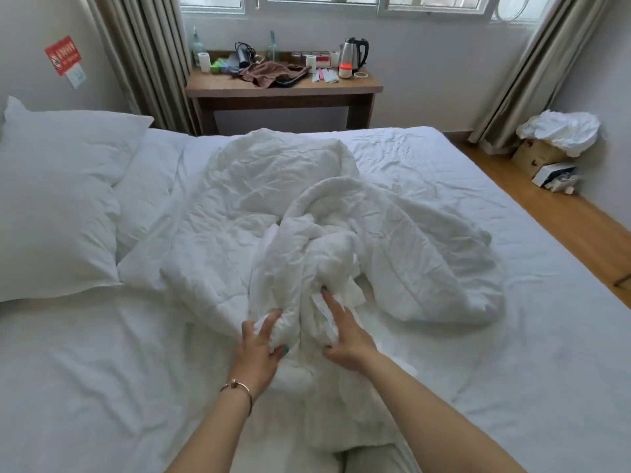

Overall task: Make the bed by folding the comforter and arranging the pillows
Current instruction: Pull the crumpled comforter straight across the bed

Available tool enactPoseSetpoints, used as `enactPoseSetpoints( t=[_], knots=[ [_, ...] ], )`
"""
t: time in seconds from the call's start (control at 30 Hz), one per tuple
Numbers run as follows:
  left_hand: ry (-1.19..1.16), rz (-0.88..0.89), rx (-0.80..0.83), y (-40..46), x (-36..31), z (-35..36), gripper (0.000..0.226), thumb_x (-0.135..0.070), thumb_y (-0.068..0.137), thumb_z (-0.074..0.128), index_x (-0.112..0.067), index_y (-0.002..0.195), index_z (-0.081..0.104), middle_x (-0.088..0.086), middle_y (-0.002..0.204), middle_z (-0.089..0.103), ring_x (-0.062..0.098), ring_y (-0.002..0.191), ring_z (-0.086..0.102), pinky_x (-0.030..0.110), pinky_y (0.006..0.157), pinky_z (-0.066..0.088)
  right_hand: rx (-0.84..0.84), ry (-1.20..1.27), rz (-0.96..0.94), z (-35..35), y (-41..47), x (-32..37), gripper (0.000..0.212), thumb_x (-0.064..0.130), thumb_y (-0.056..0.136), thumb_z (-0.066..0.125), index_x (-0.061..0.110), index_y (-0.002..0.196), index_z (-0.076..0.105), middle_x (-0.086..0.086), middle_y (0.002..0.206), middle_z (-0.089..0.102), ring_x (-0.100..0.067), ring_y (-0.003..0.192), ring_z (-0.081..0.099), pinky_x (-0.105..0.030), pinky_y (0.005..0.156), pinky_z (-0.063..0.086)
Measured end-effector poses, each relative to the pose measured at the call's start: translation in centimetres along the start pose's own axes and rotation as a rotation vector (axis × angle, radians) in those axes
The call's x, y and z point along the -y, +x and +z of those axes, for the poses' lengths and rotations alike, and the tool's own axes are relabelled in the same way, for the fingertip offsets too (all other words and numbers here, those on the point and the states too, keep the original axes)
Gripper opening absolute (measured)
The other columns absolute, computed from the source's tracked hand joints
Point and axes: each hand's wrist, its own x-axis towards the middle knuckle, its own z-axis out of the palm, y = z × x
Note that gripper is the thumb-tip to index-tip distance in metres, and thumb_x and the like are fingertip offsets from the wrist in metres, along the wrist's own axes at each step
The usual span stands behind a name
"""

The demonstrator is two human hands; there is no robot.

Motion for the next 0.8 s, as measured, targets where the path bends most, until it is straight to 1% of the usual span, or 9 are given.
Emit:
enactPoseSetpoints(
  t=[0.07,0.17,0.33,0.47,0.53,0.6,0.7,0.73,0.8],
  knots=[
    [-0.002,-0.029,-0.004,-5.6,4.0,-0.3,0.071,-0.031,0.083,0.072,-0.043,0.142,0.036,0.002,0.120,0.032,0.031,0.108,0.052,0.035,0.091,0.049,0.024,0.072,-0.051,2.9,-3.4,1.8,0.105,0.055,0.065,0.074,0.077,0.127,-0.008,0.016,0.153,0.022,-0.017,0.131,0.042,-0.030,0.093,0.044],
    [0.096,-0.078,0.146,-12.5,8.9,0.3,0.072,-0.038,0.086,0.066,-0.048,0.144,0.027,0.003,0.125,0.031,0.031,0.111,0.050,0.036,0.094,0.047,0.015,0.154,-0.070,6.8,-6.7,4.3,0.091,0.069,0.058,0.076,0.063,0.123,0.012,0.022,0.139,0.032,-0.014,0.122,0.047,-0.028,0.088,0.039],
    [0.044,0.020,0.428,-14.3,11.2,0.1,0.071,-0.051,0.087,0.060,-0.048,0.146,0.022,0.000,0.128,0.027,0.026,0.124,0.035,0.035,0.112,0.031,-0.090,0.467,0.038,9.4,-8.3,5.5,0.090,0.033,0.073,0.084,0.036,0.134,0.017,0.002,0.136,0.024,-0.018,0.121,0.038,-0.029,0.098,0.037],
    [-0.442,-0.433,0.106,-10.9,11.4,-2.1,0.072,-0.051,0.090,0.058,-0.038,0.149,0.019,0.014,0.145,0.017,0.030,0.134,0.031,0.037,0.112,0.026,-0.168,0.591,0.080,7.8,-8.0,5.2,0.091,0.007,0.080,0.072,0.041,0.147,0.019,0.009,0.135,0.029,-0.013,0.115,0.043,-0.024,0.090,0.037],
    [-0.544,-0.583,0.130,-10.7,12.2,-2.1,0.090,-0.050,0.084,0.067,-0.035,0.151,0.008,0.015,0.152,0.012,0.032,0.139,0.024,0.040,0.112,0.025,-0.256,0.557,-0.012,6.8,-6.6,5.6,0.079,-0.002,0.084,0.059,0.041,0.144,0.031,0.011,0.137,0.036,-0.016,0.129,0.041,-0.015,0.095,0.035],
    [-0.606,-0.500,0.269,-10.3,11.4,-1.2,0.097,-0.033,0.083,0.075,-0.029,0.151,0.006,0.012,0.154,0.020,0.027,0.137,0.030,0.035,0.110,0.029,-0.177,0.245,-0.087,6.5,-5.3,5.8,0.069,0.002,0.089,0.049,0.045,0.141,0.035,0.005,0.141,0.040,-0.020,0.127,0.046,-0.012,0.088,0.039],
    [-0.495,-0.223,0.194,-7.8,6.9,-1.1,0.071,-0.009,0.085,0.066,-0.027,0.145,0.033,0.015,0.138,0.043,0.026,0.121,0.045,0.018,0.091,0.034,0.154,-0.273,0.177,7.2,-5.6,4.5,0.057,0.026,0.099,0.034,0.056,0.145,0.019,-0.008,0.158,0.019,-0.031,0.124,0.048,-0.040,0.091,0.043],
    [-0.501,-0.161,0.128,-6.8,4.9,-1.6,0.064,-0.008,0.085,0.065,-0.028,0.141,0.041,0.014,0.133,0.045,0.026,0.121,0.044,0.018,0.092,0.034,0.137,-0.312,0.286,7.0,-6.3,4.0,0.055,0.031,0.099,0.032,0.056,0.145,0.014,-0.011,0.160,0.010,-0.035,0.130,0.043,-0.047,0.101,0.039],
    [-0.689,-0.074,0.087,-4.9,1.0,-3.2,0.056,-0.013,0.088,0.065,-0.031,0.138,0.048,0.009,0.136,0.041,0.021,0.129,0.041,0.024,0.108,0.033,-0.192,-0.162,0.293,6.0,-7.6,3.1,0.053,0.049,0.097,0.037,0.053,0.146,0.018,-0.012,0.161,-0.001,-0.039,0.141,0.024,-0.055,0.112,0.025]
  ],
)
